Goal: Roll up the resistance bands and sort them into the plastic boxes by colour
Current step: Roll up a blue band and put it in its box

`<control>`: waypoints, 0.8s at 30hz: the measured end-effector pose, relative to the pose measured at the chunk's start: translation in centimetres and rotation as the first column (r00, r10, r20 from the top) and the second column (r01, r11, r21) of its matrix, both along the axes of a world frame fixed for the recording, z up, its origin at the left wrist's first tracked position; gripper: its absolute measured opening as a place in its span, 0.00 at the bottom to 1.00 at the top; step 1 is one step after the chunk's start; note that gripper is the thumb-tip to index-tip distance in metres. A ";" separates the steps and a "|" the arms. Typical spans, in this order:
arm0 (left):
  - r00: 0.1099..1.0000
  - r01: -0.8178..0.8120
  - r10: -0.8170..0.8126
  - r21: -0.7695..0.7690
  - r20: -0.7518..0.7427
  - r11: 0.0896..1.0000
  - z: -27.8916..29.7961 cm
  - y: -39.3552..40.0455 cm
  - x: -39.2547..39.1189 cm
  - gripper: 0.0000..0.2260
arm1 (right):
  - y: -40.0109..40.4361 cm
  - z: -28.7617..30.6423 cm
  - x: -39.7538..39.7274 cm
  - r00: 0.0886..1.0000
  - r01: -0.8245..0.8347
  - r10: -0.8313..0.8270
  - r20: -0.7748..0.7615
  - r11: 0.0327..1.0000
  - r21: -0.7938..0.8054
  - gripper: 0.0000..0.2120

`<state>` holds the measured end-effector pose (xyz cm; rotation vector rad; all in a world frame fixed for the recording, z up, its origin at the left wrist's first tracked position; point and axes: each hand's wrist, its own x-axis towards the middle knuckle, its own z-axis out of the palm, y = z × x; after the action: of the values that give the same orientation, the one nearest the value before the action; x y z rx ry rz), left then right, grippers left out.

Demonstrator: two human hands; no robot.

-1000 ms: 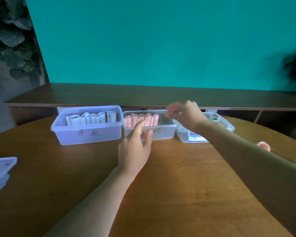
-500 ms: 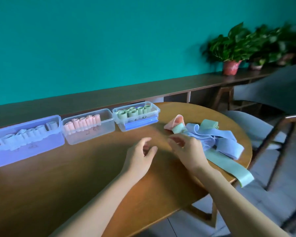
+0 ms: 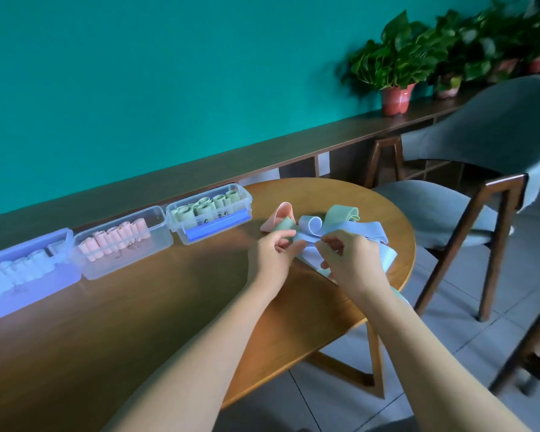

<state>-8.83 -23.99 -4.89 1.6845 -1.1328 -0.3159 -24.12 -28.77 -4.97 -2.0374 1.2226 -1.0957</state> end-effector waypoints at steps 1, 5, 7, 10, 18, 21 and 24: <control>1.000 -0.008 0.008 0.005 0.002 1.000 0.0 -0.2 -0.1 0.12 | -0.1 0.0 -0.2 1.000 -0.005 0.005 0.002 1.000 0.015 0.06; 0.991 -0.082 0.084 -0.025 0.102 0.996 0.3 -0.4 -0.4 0.06 | -0.4 0.0 -0.8 1.000 0.003 -0.002 -0.031 1.000 0.011 0.07; 0.978 -0.095 0.103 -0.055 0.181 0.994 1.0 -0.3 -0.1 0.05 | -0.3 0.0 -1.1 1.000 0.002 -0.002 -0.017 1.000 0.012 0.08; 0.968 -0.099 0.105 -0.037 0.228 0.994 3.3 0.3 0.9 0.04 | -0.1 0.4 -1.3 0.999 -0.008 0.008 0.046 1.000 0.019 0.09; 0.936 -0.125 0.066 0.149 0.347 0.981 11.3 6.4 5.2 0.04 | 2.3 1.3 2.2 0.973 -0.230 0.232 0.020 0.972 -0.055 0.19; 0.932 -0.150 0.084 0.163 0.352 0.975 12.9 9.6 6.4 0.05 | 4.0 1.4 4.3 0.932 -0.362 0.363 0.027 0.932 -0.035 0.25; 0.939 -0.165 0.095 0.190 0.332 0.968 14.3 13.1 7.6 0.04 | 6.7 2.3 6.4 0.862 -0.500 0.490 0.126 0.864 0.058 0.31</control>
<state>-1.25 -10.86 9.38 2.0480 -1.2483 -0.0813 -17.74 -22.02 -2.70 -2.0322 0.6190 -0.8639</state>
